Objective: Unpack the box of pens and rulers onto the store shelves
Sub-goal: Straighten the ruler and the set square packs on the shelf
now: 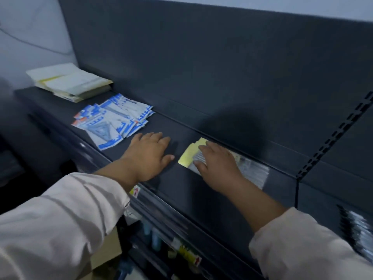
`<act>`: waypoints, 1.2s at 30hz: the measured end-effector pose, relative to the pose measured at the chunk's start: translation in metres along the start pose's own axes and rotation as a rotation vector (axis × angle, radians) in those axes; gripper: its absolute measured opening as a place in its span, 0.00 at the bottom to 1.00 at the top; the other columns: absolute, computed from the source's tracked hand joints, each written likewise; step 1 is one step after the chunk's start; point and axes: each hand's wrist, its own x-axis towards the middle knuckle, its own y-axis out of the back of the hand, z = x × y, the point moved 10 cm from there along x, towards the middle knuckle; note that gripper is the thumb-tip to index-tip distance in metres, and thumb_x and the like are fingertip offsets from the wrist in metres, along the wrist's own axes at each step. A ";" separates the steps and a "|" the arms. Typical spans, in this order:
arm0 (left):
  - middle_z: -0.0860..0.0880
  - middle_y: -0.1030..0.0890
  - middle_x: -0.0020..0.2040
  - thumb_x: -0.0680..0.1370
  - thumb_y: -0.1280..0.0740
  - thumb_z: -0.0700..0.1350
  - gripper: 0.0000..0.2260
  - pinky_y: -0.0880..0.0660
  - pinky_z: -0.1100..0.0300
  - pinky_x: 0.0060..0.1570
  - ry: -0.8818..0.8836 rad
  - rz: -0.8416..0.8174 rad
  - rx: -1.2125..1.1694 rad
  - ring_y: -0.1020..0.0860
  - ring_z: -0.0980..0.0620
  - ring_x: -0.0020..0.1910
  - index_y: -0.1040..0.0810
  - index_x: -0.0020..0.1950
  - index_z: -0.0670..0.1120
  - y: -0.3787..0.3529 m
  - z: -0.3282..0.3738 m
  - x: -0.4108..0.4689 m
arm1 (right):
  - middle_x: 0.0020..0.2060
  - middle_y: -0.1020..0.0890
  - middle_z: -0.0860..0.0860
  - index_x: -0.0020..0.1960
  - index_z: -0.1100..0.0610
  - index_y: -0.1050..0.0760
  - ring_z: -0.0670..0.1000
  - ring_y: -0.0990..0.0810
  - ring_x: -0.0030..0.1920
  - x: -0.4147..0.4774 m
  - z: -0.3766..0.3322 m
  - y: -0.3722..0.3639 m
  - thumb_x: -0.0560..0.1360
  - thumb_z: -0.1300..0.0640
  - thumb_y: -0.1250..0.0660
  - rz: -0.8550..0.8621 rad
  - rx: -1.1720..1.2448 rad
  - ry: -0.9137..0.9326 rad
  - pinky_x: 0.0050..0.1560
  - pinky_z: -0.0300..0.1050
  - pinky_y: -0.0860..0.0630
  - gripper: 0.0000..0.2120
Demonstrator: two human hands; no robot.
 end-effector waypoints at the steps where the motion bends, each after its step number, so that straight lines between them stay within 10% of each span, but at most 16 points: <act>1: 0.46 0.41 0.76 0.79 0.46 0.61 0.28 0.45 0.49 0.71 0.029 0.015 0.009 0.41 0.45 0.74 0.43 0.76 0.50 0.004 -0.008 -0.007 | 0.76 0.42 0.53 0.75 0.54 0.40 0.53 0.44 0.75 0.001 -0.007 0.001 0.80 0.46 0.44 0.002 0.012 0.023 0.74 0.50 0.47 0.26; 20: 0.46 0.35 0.73 0.77 0.36 0.54 0.28 0.30 0.49 0.62 0.363 0.022 -0.115 0.32 0.43 0.68 0.40 0.75 0.48 0.012 -0.218 -0.020 | 0.71 0.33 0.53 0.74 0.54 0.38 0.54 0.34 0.70 0.083 -0.122 -0.026 0.79 0.45 0.40 -0.079 0.212 0.063 0.68 0.46 0.35 0.26; 28: 0.46 0.33 0.71 0.74 0.33 0.56 0.32 0.31 0.48 0.63 0.290 -0.041 -0.217 0.32 0.43 0.68 0.39 0.74 0.48 -0.029 -0.286 0.029 | 0.60 0.27 0.51 0.67 0.53 0.30 0.52 0.27 0.59 0.147 -0.174 -0.060 0.77 0.45 0.36 -0.077 0.240 -0.019 0.58 0.45 0.29 0.21; 36: 0.44 0.44 0.77 0.73 0.32 0.61 0.37 0.42 0.48 0.70 0.145 -0.083 -0.276 0.46 0.44 0.75 0.44 0.77 0.53 -0.064 -0.304 0.070 | 0.69 0.33 0.51 0.71 0.54 0.33 0.52 0.36 0.68 0.185 -0.194 -0.084 0.76 0.45 0.35 -0.086 0.250 -0.094 0.65 0.46 0.34 0.26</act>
